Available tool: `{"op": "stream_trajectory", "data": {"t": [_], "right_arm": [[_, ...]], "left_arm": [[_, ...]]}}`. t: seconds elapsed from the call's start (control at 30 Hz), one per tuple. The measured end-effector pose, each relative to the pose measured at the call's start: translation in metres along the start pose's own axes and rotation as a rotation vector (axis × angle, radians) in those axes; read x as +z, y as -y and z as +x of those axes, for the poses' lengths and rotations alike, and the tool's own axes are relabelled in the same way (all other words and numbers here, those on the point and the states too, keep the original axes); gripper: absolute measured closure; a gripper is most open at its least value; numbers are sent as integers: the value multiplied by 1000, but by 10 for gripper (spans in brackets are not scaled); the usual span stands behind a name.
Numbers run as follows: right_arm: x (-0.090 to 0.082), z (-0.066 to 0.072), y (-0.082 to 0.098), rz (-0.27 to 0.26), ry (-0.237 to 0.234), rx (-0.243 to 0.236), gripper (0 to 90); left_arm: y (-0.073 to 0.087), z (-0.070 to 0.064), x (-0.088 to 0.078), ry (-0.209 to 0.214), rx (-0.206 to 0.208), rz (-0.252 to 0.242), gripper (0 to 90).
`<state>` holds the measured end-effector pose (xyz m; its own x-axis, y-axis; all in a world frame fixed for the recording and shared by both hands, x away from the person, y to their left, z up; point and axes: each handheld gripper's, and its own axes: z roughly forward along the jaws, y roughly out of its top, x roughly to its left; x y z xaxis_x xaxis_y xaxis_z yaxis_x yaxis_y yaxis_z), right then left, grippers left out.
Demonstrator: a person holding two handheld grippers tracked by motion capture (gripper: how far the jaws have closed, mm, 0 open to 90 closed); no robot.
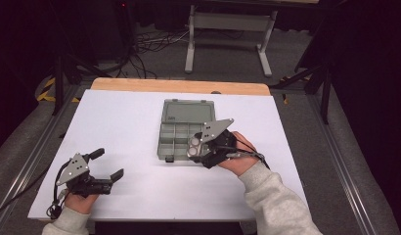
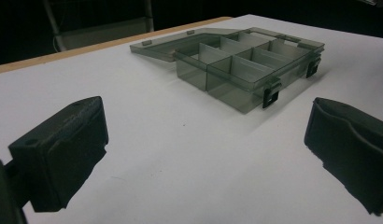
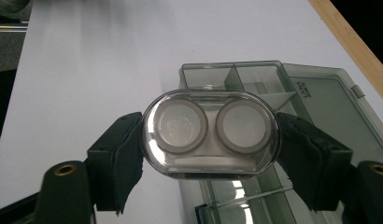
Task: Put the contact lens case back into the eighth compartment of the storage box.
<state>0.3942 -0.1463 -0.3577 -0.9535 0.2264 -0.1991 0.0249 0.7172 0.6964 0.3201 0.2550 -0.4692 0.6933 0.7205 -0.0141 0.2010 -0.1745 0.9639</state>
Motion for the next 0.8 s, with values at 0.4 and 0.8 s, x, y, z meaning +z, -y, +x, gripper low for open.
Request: {"op": "stream_trajectory", "data": {"t": [0.4,0.8], "right_arm": [[-5,-11,8,8,35,21,263],[-7,-22,18,10,66,40,264]], "left_arm": [[0,0,0,1,0,0,6],[0,0,0,2,1,0,6]]}}
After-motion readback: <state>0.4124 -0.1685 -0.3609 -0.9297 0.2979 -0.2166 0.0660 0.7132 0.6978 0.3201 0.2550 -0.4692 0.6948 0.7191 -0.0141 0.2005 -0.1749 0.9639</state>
